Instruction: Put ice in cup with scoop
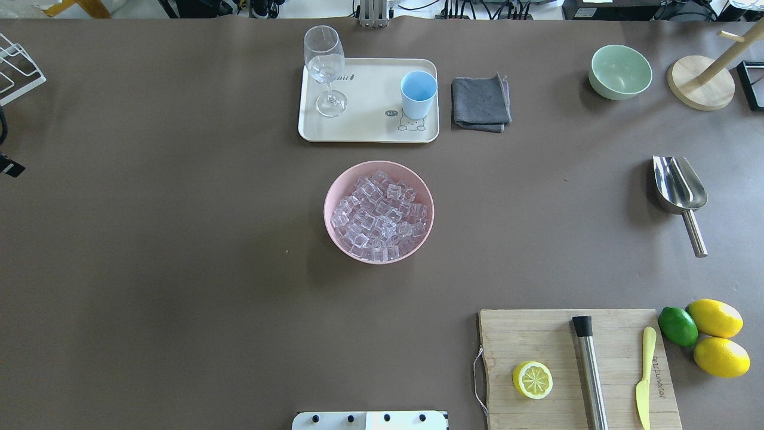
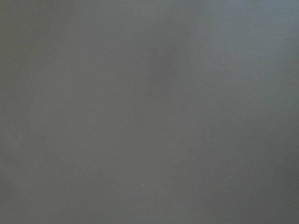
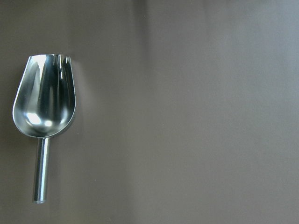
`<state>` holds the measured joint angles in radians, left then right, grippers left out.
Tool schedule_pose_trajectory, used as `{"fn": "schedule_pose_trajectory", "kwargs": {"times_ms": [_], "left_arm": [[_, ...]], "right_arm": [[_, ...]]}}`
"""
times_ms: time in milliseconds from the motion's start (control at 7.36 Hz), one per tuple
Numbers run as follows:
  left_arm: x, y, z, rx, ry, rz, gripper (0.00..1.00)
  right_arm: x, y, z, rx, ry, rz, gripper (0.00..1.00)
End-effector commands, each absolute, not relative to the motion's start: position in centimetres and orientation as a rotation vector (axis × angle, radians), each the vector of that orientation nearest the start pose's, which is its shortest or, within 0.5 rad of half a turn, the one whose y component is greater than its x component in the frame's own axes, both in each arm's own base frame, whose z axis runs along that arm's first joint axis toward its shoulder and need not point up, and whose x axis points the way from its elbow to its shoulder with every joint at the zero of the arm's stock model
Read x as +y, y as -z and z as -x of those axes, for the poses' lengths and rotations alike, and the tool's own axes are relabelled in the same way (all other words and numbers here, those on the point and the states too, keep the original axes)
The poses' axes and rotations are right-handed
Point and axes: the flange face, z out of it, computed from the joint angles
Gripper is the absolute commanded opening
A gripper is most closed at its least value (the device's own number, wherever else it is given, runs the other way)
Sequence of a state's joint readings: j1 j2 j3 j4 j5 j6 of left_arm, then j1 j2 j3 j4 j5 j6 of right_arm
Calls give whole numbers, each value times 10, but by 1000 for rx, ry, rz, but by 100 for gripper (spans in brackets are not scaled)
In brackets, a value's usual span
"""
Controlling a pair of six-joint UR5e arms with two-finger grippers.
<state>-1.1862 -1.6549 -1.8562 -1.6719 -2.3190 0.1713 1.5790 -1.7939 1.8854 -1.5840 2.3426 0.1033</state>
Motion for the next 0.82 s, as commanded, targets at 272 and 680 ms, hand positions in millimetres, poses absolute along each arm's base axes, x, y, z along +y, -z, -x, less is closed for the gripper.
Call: {"fn": "schedule_pose_trajectory", "kwargs": {"times_ms": [272, 680], "left_arm": [[-495, -431, -198, 835, -948, -687, 99], [-510, -388, -246, 808, -1186, -835, 99]], "right_arm": [[-407, -583, -29, -776, -110, -45, 100], [-412, -571, 21, -777, -176, -48, 100]]}}
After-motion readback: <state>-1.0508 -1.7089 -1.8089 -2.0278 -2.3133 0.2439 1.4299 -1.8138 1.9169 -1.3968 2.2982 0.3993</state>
